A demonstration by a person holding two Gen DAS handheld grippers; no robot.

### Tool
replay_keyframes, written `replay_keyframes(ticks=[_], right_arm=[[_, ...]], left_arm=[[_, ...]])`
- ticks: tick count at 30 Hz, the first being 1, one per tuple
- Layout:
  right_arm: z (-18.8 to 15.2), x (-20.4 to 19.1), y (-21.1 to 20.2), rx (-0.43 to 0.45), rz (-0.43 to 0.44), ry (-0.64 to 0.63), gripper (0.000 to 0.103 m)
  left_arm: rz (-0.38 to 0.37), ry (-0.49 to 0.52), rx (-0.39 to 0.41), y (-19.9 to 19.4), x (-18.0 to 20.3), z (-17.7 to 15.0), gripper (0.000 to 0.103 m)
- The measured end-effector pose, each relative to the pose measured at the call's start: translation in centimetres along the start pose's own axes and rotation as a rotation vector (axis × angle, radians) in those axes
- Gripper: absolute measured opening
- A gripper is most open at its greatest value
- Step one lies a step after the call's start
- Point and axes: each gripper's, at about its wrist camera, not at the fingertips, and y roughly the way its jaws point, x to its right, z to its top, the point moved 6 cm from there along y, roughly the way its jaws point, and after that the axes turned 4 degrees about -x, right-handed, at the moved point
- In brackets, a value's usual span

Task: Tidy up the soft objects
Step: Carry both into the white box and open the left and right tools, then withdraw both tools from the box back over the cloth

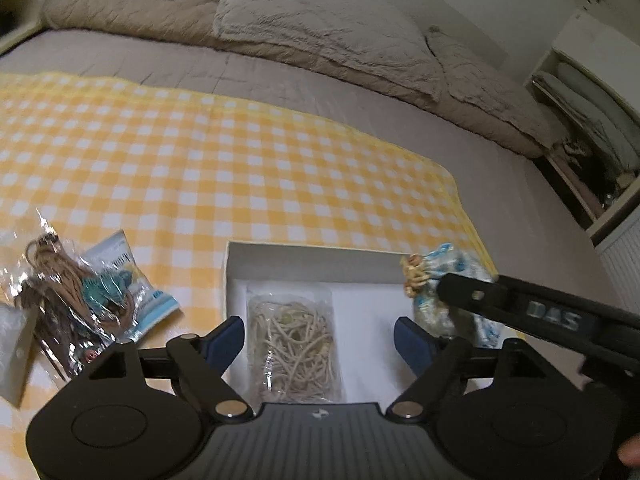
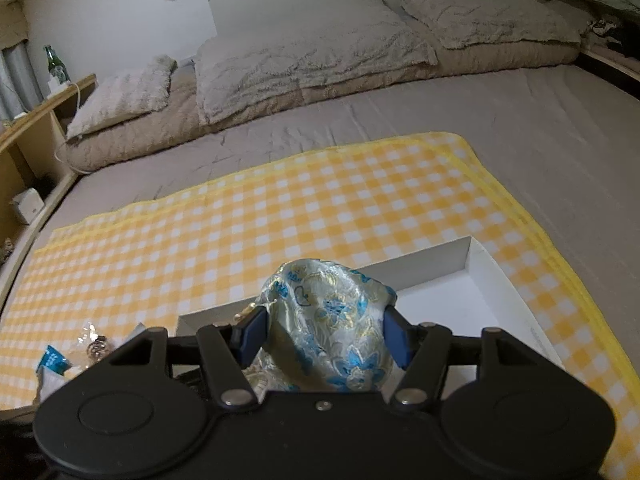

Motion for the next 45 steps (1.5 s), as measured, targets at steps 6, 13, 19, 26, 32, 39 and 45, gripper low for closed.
replay_keyframes(ticks=[6, 13, 19, 26, 32, 39, 45], right_arm=[[-0.2, -0.8, 2.0, -0.05, 0.003, -0.006, 0.064], [-0.9, -1.5, 2.6, -0.074, -0.014, -0.027, 0.092], [-1.2, -0.8, 1.4, -0.08, -0.023, -0.02, 0.095], [-1.5, 0.1, -1.1, -0.054, -0.034, -0.031, 0.099], [-1.8, 1.2, -3.6, -0.034, -0.054, -0.029, 0.1], [-2.8, 2.3, -6.7, 0.001, -0.083, -0.037, 0.102], [-3.7, 2.7, -9.2, 0.034, -0.084, -0.06, 0.103]], left_arm=[[0.044, 0.077, -0.019, 0.0, -0.2, -0.1, 0.088], [0.075, 0.116, -0.055, 0.1, -0.8, -0.6, 0.094], [0.082, 0.14, -0.055, -0.4, -0.4, -1.0, 0.097], [0.074, 0.153, -0.038, -1.8, 0.3, -1.3, 0.099], [0.07, 0.16, -0.018, -3.5, 0.7, -1.6, 0.1], [0.065, 0.161, 0.014, -5.6, 0.9, -1.8, 0.102], [0.057, 0.16, 0.045, -7.5, 1.5, -2.1, 0.103]])
